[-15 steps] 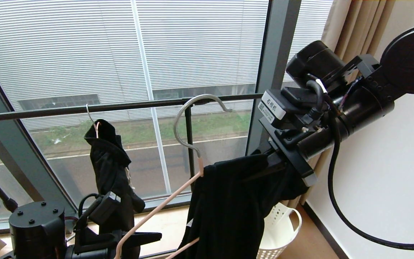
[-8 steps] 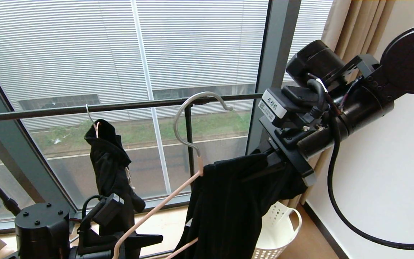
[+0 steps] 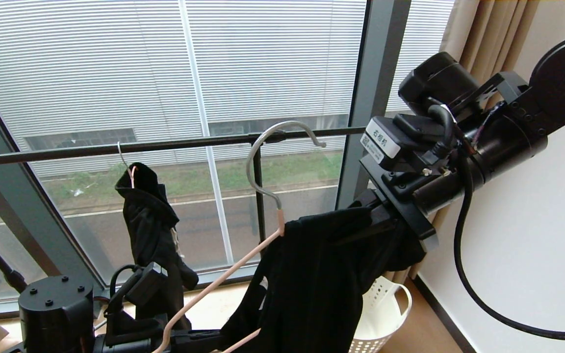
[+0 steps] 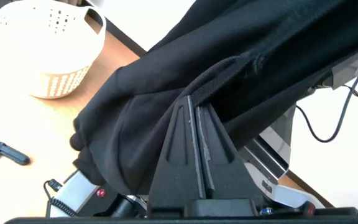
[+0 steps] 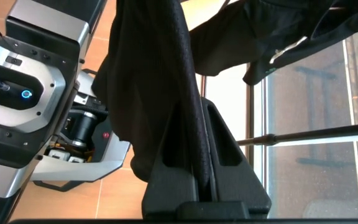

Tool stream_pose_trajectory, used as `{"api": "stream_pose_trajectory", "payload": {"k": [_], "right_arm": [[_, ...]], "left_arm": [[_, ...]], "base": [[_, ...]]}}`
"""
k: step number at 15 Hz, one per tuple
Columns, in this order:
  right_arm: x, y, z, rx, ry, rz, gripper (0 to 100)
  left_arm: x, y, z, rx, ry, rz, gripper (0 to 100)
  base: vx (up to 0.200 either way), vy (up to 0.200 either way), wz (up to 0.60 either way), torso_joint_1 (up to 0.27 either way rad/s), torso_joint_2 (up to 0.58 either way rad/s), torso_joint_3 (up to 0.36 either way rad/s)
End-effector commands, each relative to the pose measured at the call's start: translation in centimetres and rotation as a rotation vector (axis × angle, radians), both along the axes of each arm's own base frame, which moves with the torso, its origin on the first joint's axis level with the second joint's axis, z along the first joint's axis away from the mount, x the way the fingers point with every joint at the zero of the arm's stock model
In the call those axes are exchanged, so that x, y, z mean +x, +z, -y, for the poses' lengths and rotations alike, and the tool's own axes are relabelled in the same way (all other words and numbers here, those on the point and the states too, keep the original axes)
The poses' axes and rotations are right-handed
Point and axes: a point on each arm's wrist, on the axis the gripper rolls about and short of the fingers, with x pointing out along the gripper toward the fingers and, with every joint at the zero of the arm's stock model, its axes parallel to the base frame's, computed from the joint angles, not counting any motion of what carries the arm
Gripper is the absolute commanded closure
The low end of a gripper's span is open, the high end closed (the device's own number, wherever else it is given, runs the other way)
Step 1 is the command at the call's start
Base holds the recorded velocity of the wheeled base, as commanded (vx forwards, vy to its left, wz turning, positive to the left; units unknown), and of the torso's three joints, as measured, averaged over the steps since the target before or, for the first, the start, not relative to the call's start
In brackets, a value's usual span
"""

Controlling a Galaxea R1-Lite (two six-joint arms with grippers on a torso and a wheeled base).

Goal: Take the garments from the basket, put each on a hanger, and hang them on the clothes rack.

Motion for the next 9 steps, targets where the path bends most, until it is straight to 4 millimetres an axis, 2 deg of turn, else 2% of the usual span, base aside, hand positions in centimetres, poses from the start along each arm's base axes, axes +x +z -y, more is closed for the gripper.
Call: {"api": "stream_pose_trajectory", "payload": {"k": [1,6,9], "right_arm": [[-0.1,0.2,1.8,-0.003,-0.047,-0.003,100],[0.0,0.1,5.7,-0.043,-0.182,-0.008,100],[-0.2,0.1,7.2,-0.093,-0.263,0.013,100]], "left_arm": [[0.0,0.2,-0.1,-0.003,0.005,0.008,100],[0.1,0.8,-0.8,-0.015,0.043,0.041,100],[0.1,1.1,-1.1,-0.021,0.057,0.056,100]], "base": [[0.000,0.000,0.00,0.000,0.00,0.000],[0.000,0.000,0.00,0.000,0.00,0.000],[0.000,0.000,0.00,0.000,0.00,0.000]]}}
